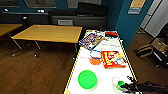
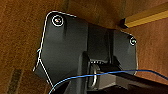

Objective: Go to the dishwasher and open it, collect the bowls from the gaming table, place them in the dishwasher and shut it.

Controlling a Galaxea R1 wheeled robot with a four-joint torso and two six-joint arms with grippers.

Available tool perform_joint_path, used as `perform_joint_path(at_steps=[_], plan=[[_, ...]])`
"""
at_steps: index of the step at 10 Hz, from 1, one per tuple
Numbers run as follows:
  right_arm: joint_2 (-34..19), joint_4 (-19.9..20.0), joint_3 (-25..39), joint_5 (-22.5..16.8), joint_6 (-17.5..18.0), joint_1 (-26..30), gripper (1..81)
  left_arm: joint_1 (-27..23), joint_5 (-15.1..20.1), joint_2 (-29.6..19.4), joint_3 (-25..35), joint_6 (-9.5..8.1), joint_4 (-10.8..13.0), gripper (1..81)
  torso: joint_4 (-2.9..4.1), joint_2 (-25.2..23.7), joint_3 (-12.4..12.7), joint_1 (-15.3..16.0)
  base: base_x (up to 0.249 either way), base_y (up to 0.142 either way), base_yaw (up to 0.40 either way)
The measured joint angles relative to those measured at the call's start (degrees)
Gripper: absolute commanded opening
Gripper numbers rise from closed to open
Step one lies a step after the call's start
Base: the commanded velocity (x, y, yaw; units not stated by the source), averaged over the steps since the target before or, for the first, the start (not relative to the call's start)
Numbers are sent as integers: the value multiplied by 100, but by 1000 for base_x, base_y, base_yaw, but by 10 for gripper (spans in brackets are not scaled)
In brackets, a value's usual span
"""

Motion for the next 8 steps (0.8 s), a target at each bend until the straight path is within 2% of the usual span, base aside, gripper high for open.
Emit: perform_joint_path(at_steps=[6, 8], plan=[[-93, 44, 24, 4, 83, -15, 10, 0, 4, 0, 0, 0, 0, 811, 0, 0, 0, 0, 0, 0, 0], [-223, 44, 317, -2, 83, 24, 10, -2, 6, 0, 0, 0, 0, 811, 0, 0, 0, 0, 0, 0, 0]])
